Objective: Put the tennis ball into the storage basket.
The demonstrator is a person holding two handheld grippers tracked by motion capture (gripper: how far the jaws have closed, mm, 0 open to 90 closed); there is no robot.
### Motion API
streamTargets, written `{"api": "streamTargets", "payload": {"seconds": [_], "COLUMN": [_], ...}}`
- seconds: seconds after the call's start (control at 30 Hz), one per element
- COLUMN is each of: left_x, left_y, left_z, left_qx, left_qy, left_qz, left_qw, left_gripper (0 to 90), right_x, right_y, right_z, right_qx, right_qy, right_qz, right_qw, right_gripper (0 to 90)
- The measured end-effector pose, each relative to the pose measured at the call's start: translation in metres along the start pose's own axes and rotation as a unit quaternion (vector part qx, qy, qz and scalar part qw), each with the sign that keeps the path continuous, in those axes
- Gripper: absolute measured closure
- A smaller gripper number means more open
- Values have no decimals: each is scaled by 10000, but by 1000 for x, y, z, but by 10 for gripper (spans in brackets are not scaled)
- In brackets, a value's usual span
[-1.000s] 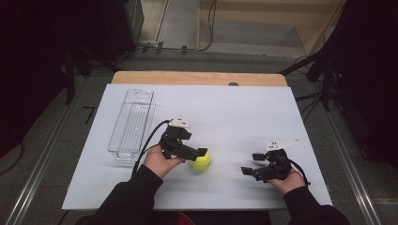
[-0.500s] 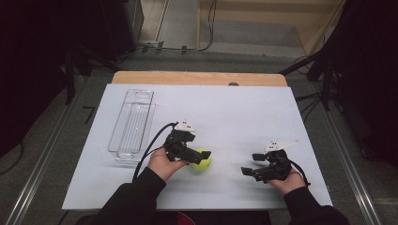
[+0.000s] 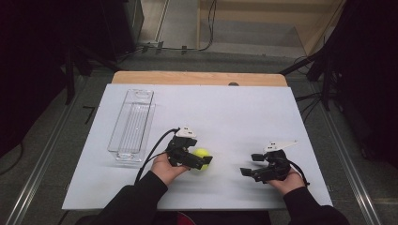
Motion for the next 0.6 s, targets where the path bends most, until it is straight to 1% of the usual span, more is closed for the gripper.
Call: {"api": "streamTargets", "payload": {"seconds": [0.1, 0.17, 0.3, 0.33, 0.37, 0.43, 0.47, 0.6], "left_x": [-2, -3, -6, -8, -9, -11, -13, -13], "left_y": [-3, -4, -7, -8, -10, -13, -14, -16], "left_z": [-1, -1, -4, -5, -5, -5, -5, -4], "left_qx": [37, -26, -50, 5, 11, -8, 14, -53], "left_qy": [-36, -18, -47, -59, -66, -54, -55, -5], "left_qz": [19, 49, 62, 45, 72, 110, 93, 140], "left_qw": [10000, 10000, 10000, 10000, 10000, 9999, 9999, 9999], "left_gripper": [99, 99, 99, 99, 99, 99, 99, 99], "right_x": [0, 0, 0, 0, 0, 0, 0, -1], "right_y": [0, 0, 0, 0, 0, 0, 0, 0], "right_z": [0, 0, -1, 0, 0, 0, 0, 0], "right_qx": [-7, -4, 20, 16, 14, 17, 13, 10], "right_qy": [-1, -3, -11, -8, -10, -14, -12, -20], "right_qz": [-8, -2, 18, 21, 22, 19, 24, 27], "right_qw": [10000, 10000, 10000, 10000, 10000, 10000, 10000, 10000], "right_gripper": [149, 149, 149, 149, 149, 149, 149, 149]}}
Point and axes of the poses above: each handheld gripper's, and its own axes: x roughly backward along the jaws, y roughly out of its top, z roughly to its left, the point moved 8 cm from there along -x, roughly forward along the jaws
